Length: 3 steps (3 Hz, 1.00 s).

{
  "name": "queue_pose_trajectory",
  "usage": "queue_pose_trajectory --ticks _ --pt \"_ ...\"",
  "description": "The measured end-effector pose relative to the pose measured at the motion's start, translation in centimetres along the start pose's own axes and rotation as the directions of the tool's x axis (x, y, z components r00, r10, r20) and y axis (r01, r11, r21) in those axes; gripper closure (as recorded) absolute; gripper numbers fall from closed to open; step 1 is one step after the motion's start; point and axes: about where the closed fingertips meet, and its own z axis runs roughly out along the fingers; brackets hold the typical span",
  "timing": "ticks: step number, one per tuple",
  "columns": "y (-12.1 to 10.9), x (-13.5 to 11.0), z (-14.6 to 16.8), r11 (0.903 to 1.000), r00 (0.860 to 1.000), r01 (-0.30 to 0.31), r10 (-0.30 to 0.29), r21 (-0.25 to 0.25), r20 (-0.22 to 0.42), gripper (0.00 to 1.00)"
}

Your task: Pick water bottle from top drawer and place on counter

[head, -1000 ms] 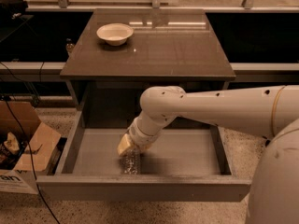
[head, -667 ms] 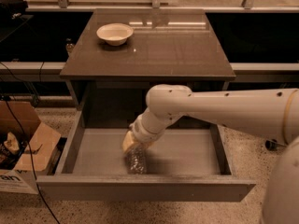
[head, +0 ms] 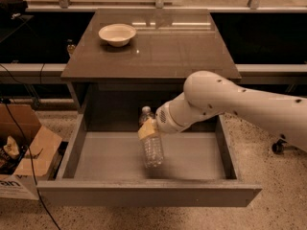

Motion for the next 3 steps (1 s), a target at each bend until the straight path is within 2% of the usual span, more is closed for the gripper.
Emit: queue_pose_trajectory --ticks 1,2,3 --pt "-0.2 0.1 -6.4 0.9952 0.992 0.097 -0.097 -0.003 0.078 1.0" --pt "-1.7 -1.1 -12.8 0.9802 0.963 0.192 -0.197 0.049 0.181 1.0" --pt "-3.3 -4.1 -18.0 0.9519 0.923 0.277 -0.301 0.132 0.241 1.0"
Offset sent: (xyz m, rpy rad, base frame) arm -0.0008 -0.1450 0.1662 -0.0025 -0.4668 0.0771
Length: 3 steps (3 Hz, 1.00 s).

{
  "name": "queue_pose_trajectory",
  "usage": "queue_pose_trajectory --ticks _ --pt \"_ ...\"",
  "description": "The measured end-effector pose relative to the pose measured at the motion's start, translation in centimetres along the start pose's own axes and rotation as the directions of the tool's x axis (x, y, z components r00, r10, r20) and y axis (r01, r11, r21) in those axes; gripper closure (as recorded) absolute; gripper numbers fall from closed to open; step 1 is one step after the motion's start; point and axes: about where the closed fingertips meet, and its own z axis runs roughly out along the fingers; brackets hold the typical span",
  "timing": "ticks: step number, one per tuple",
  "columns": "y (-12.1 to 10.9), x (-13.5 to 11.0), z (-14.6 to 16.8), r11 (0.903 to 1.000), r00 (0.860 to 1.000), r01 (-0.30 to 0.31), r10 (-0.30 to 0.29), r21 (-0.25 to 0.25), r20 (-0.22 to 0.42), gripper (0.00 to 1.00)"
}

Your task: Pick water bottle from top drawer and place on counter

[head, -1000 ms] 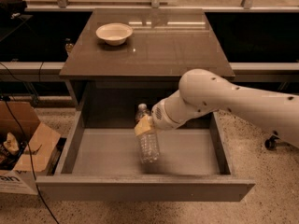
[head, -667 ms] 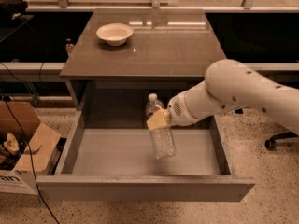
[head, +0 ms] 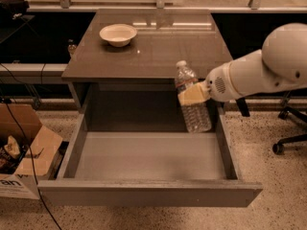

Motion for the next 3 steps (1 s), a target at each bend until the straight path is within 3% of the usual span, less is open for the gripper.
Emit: queue_pose_trajectory --ticks 1,2,3 --pt "-2.9 -5.5 -1.7 0.9914 0.991 0.121 -0.123 0.049 0.053 1.0" --pt "-3.2 -8.0 -3.0 0.9878 0.985 0.139 -0.145 0.071 0.097 1.0" --pt "-3.3 -7.6 -2.4 0.9901 0.987 0.12 -0.126 0.074 0.097 1.0"
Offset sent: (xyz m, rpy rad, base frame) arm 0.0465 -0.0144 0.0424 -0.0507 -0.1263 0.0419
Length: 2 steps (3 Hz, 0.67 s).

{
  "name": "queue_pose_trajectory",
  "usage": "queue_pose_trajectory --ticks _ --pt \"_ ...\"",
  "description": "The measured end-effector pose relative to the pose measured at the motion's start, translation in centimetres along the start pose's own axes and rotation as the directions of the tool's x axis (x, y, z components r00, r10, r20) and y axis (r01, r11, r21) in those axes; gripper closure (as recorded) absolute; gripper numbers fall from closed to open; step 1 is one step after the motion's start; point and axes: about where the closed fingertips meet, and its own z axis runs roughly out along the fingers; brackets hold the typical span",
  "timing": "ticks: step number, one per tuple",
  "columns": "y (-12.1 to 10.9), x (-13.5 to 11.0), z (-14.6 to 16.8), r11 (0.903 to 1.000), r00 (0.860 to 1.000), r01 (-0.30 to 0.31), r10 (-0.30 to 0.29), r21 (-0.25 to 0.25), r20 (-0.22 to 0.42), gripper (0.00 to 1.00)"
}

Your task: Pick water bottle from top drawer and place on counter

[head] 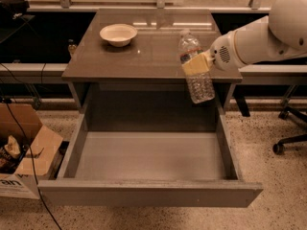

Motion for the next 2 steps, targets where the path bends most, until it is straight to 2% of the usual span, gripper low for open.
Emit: queue_pose_trajectory --ticks 1,2 --pt "-1.0 -3.5 1.8 0.9949 0.995 0.088 -0.09 0.048 0.041 1.0" --pt "-1.8 -7.8 4.0 0.9803 0.979 0.184 -0.189 0.072 0.079 1.0"
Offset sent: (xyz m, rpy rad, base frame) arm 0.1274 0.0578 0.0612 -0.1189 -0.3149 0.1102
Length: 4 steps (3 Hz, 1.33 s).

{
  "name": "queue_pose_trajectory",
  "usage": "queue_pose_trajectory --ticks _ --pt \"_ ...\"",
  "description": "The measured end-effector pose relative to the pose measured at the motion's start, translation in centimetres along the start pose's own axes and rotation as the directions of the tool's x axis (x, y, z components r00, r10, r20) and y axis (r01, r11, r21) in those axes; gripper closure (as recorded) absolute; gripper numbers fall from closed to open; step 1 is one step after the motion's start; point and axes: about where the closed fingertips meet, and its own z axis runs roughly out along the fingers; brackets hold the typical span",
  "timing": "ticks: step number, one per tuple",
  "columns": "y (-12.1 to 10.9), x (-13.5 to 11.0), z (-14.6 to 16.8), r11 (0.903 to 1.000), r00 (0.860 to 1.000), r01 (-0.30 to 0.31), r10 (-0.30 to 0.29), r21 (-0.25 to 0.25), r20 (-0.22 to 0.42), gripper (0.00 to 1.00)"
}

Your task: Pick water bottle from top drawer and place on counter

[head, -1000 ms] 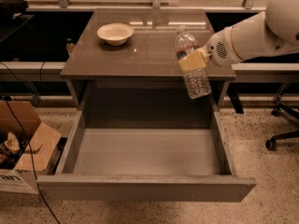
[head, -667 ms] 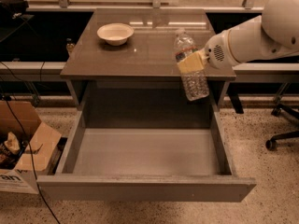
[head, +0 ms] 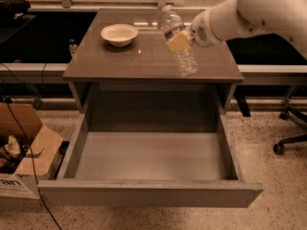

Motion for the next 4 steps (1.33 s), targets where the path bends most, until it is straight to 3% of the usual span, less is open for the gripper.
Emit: queue_pose_trajectory --ticks 1,2,4 --pt "-1.5 -2.8 2.7 0.9991 0.999 0.04 -0.04 -0.013 0.03 0.85" --pt "-3.3 -4.5 6.0 0.9987 0.999 0.044 -0.044 -0.026 0.02 0.62" --pt "-6.7 -4.5 12.1 0.9996 0.998 -0.012 0.01 -0.025 -0.059 0.15"
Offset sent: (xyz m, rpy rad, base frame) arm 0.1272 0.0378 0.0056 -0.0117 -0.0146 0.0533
